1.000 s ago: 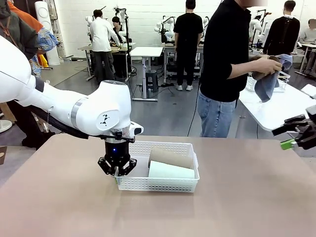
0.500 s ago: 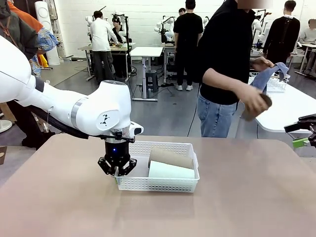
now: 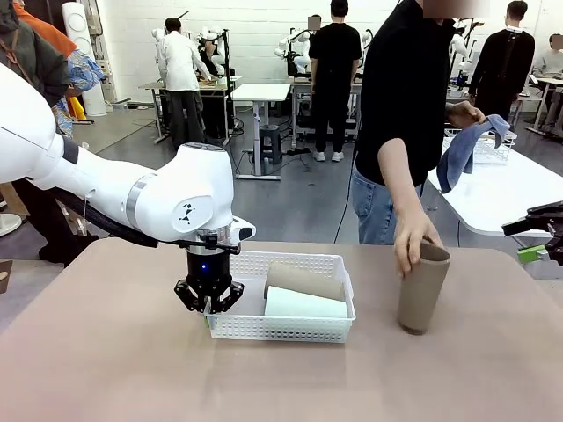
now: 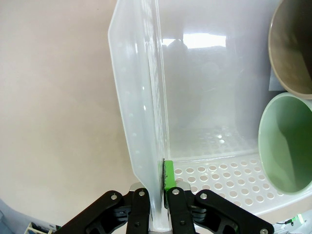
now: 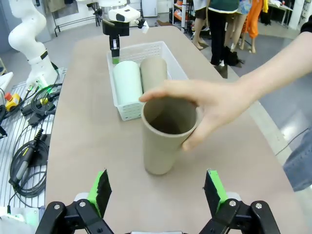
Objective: Clean and organize the cups into the basket.
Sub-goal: Pick up the Reusable plastic cup from the right side of the table and stack it inside the Organizing basket in the center of the table.
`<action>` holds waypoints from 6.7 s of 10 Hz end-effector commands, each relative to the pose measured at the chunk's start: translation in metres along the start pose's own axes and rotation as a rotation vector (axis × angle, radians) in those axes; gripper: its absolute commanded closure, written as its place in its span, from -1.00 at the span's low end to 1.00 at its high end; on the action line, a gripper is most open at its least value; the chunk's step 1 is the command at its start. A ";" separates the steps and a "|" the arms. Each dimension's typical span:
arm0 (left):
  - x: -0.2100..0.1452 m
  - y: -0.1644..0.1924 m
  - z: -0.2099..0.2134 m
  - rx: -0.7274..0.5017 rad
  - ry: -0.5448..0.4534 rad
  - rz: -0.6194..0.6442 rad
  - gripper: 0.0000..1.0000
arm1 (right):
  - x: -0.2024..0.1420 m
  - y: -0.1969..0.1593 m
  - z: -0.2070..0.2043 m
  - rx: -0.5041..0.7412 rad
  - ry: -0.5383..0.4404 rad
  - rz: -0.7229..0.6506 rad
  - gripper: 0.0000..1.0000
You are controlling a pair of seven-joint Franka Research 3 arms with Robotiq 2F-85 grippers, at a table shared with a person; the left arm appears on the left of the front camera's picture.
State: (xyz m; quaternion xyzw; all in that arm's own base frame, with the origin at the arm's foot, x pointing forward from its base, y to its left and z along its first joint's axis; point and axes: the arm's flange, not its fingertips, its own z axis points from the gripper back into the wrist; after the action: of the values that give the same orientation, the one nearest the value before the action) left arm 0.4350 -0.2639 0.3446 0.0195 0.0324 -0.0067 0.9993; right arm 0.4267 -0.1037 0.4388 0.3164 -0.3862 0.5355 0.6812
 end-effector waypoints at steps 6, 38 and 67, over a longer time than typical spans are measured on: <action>-0.001 0.000 -0.002 0.005 0.002 -0.005 1.00 | 0.002 0.000 0.001 -0.002 0.001 -0.004 -1.00; -0.001 0.000 -0.002 0.005 0.002 -0.005 1.00 | -0.113 -0.038 -0.163 0.275 0.019 0.034 -1.00; -0.001 0.000 -0.002 0.005 0.002 -0.005 1.00 | 0.033 0.003 -0.163 0.155 -0.213 0.066 -0.55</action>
State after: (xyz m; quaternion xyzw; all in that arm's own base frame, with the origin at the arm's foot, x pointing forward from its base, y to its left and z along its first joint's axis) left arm 0.4350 -0.2639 0.3445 0.0196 0.0325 -0.0068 0.9993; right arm 0.4740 0.0432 0.3533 0.4196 -0.4068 0.5709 0.5766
